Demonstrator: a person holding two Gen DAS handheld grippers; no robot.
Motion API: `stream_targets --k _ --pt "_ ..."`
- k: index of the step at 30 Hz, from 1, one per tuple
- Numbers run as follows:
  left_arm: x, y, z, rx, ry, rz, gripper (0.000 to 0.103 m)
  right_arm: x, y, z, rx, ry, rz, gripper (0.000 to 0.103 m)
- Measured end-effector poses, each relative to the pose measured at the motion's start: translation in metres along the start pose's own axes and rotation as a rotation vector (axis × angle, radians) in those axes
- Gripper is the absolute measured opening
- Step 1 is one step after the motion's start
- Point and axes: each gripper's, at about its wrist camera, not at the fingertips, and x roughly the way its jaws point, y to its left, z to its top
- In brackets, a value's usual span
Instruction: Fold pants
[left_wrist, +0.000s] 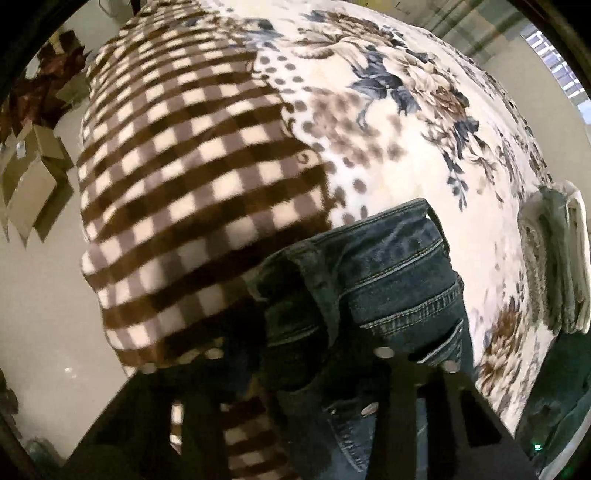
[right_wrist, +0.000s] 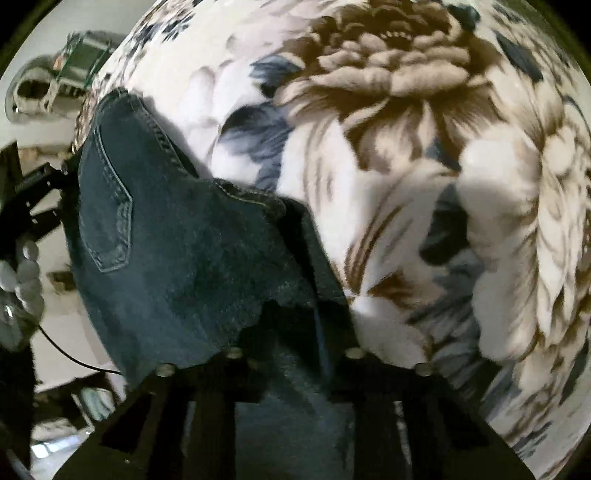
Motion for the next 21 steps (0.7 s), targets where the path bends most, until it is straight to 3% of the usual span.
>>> stream_targets --k 4,7,13,15,18,19,21 --pt "-0.002 0.004 -0.003 0.028 -0.017 0.012 0.03 -0.004 0.007 -0.004 -0.042 -0.038 -0.087 0.005" --pt "0.002 0.009 -0.002 0.018 -0.008 0.001 0.03 -0.012 0.007 -0.008 -0.039 -0.086 -0.149 0.004" --pt "0.004 0.01 0.0 0.029 0.01 -0.011 0.033 -0.013 -0.031 -0.011 0.132 -0.086 -0.077 0.004" --pt "-0.001 0.012 0.002 0.013 0.026 -0.037 0.034 -0.013 -0.03 -0.012 0.113 -0.059 -0.068 0.007" --pt "-0.009 0.018 0.004 -0.027 0.024 -0.107 0.041 -0.022 -0.036 -0.005 0.143 -0.065 -0.007 0.025" --pt "-0.008 0.02 0.005 -0.035 0.026 -0.126 0.049 -0.026 -0.035 -0.002 0.163 -0.078 0.001 0.038" --pt "0.003 0.023 0.008 -0.047 0.037 -0.131 0.051 -0.027 -0.046 0.005 0.205 -0.094 0.066 0.042"
